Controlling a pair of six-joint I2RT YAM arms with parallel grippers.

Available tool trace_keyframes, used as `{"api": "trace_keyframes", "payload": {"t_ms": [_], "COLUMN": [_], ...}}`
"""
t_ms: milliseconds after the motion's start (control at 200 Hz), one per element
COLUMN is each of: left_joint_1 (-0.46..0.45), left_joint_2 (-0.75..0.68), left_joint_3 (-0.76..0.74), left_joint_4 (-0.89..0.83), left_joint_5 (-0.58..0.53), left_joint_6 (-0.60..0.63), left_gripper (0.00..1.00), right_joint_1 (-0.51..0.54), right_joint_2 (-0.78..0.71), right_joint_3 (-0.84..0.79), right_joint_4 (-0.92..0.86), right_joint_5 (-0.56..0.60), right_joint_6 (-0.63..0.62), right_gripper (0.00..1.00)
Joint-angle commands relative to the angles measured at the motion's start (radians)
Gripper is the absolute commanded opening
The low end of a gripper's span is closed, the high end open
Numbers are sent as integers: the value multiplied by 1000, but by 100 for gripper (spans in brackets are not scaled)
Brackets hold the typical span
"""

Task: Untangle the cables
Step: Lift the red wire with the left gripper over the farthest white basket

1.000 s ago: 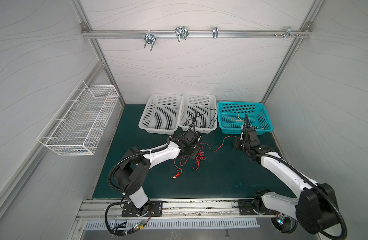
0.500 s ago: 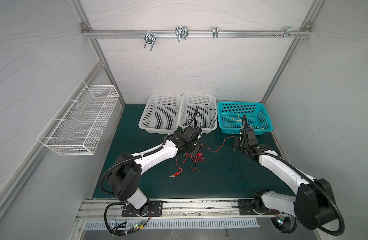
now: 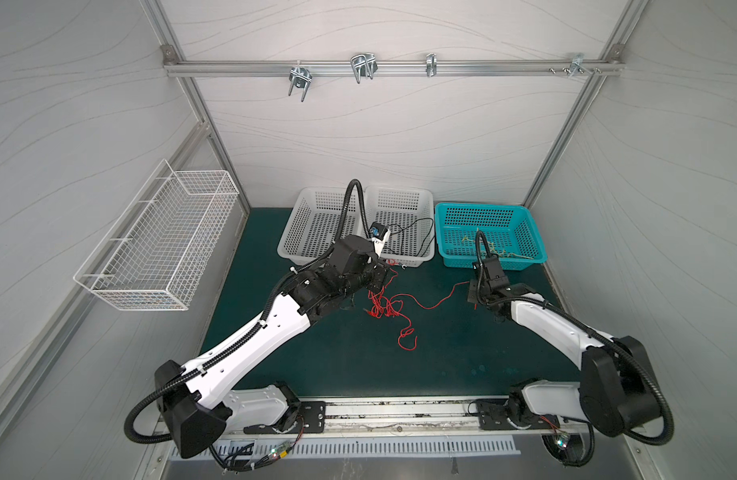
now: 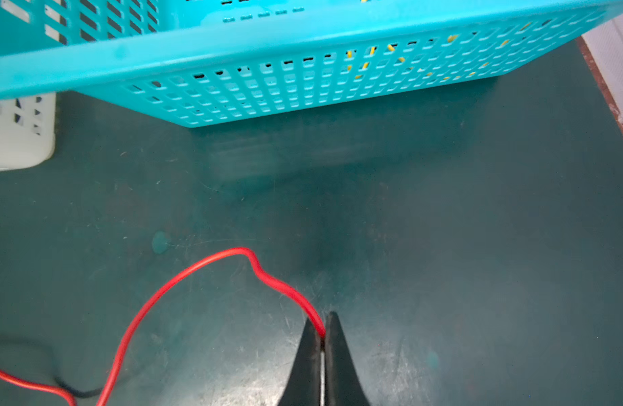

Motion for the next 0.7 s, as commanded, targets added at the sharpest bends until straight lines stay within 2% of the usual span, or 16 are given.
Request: {"api": "trace_keyframes", "payload": {"t_ms": [0,300,460,530,695], "left_joint_1": [19,290,416,449,501], "left_joint_2": [-33,66,187,240,351], "left_joint_3": [43,335,544,629,815], "left_joint_4": [18,-41,-60,-52,-30], "left_joint_5": [-86,45,176,217,205], "left_joint_6": [18,-51,-116,-127,-104], "left_gripper": [0,0,0,0,0], "right_joint_1": [3,5,4,4,4], "right_joint_2": [-47,-105,-103,-96,-94], "right_joint_3": [-10,-46,-62,-64,-73], "right_joint_4": [-5,29,49,51,57], "right_joint_5": [-2,-26,-55,-58,-67], "right_joint_6": [10,20,27,25,27], "right_gripper": [0,0,0,0,0]}}
